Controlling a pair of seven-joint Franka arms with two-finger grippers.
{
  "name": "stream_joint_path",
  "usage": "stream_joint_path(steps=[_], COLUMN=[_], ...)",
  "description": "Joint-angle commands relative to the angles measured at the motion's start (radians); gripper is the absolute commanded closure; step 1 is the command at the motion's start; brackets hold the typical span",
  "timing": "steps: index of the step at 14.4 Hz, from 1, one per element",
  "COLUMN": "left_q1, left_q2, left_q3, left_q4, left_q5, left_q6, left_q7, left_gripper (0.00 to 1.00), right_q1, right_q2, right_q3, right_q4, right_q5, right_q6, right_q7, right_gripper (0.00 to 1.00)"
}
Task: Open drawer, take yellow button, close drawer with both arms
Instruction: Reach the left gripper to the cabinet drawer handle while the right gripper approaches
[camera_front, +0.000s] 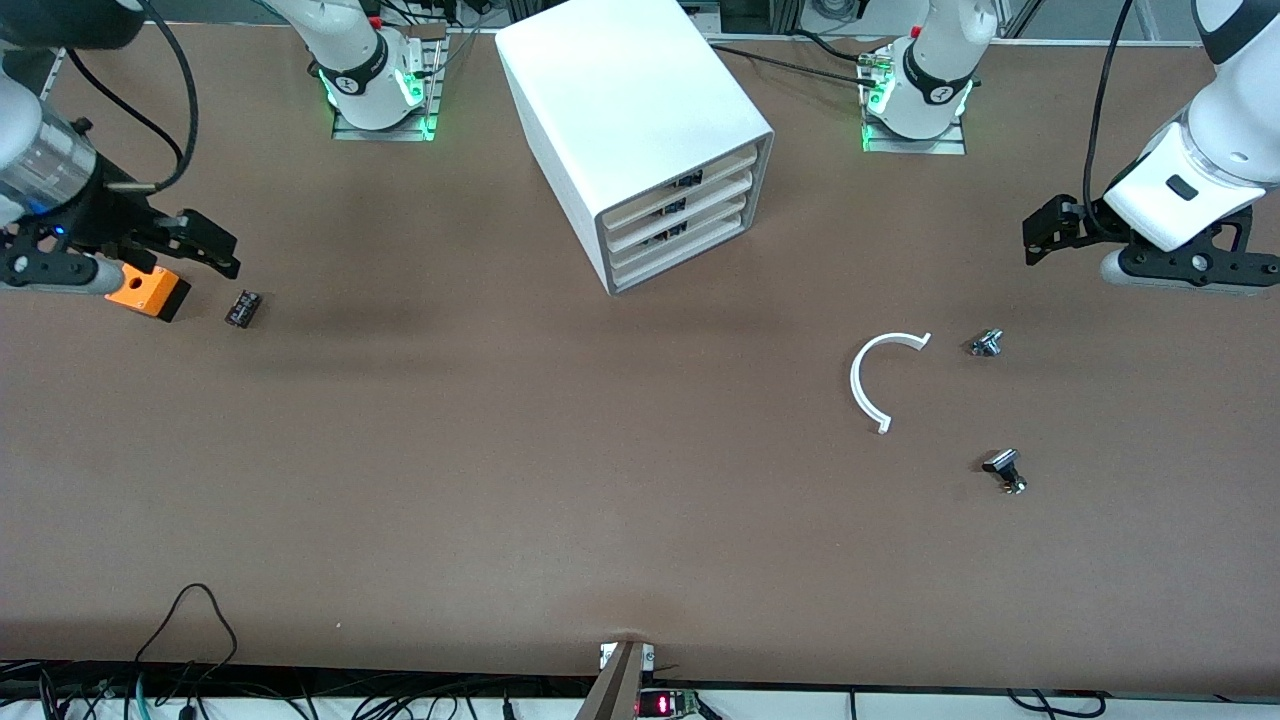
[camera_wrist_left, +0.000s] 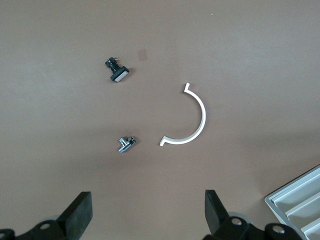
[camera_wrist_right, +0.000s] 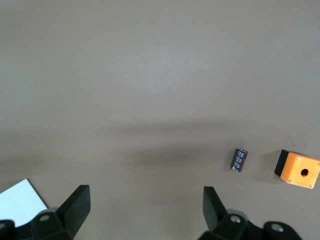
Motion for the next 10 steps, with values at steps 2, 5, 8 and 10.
stream_joint_path(steps=[2, 5, 8, 10], left_q1=[-0.004, -0.008, -0.016, -0.016], left_q2=[0.012, 0.018, 0.027, 0.044], left_q3=[-0.005, -0.017, -0.058, -0.090], left_q4=[0.036, 0.047, 0.047, 0.038], left_q5=[-0.020, -0.113, -0.156, -0.177], left_q6=[-0.060, -0.100, -0.231, -0.268], left_q7=[0.012, 0.012, 0.022, 0.025], left_gripper=[0.01, 0.01, 0.01, 0.01], right_q1=[0.003, 0.003, 0.027, 0.056], right_q2=[0.029, 0.054, 0.091, 0.109], right_q3=[0.008, 0.008, 0.008, 0.008], right_q4=[-0.039, -0.052, -0.046, -0.045], right_q5=[0.000, 0.002, 0.034, 0.046], right_q6=[0.025, 0.079, 0.097, 0.128], right_q7=[0.011, -0.017, -0.002, 0.023], right_gripper=[0.00, 0.00, 0.00, 0.00])
